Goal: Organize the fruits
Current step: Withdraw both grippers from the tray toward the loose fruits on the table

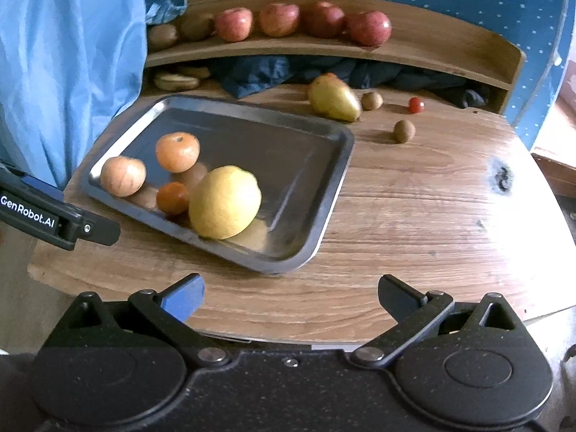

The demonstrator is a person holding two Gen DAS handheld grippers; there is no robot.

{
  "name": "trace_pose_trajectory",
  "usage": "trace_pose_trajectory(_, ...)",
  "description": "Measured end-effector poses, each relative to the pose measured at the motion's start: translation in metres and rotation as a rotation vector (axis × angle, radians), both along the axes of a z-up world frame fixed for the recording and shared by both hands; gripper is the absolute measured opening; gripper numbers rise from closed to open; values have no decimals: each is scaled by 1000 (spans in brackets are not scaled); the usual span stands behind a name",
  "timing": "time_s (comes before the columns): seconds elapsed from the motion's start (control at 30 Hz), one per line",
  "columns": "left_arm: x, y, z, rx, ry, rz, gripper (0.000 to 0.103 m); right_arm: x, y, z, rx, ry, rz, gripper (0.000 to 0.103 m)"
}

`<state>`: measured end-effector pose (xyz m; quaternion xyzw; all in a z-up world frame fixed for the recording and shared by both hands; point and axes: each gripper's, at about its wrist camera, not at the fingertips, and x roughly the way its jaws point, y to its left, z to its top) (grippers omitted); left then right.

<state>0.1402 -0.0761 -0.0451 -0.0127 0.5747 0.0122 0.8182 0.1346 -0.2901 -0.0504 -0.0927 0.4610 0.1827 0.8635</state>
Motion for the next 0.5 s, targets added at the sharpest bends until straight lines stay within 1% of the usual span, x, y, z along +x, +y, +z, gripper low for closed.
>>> trace_pose_trajectory(0.23,19,-14,2,20,-16,-57,102,12,-13,0,8,-17,-64,102)
trace_pose_trajectory(0.5,54,-27,4,12,-37,-90,102,35,-26,1,13,-40,-130,102)
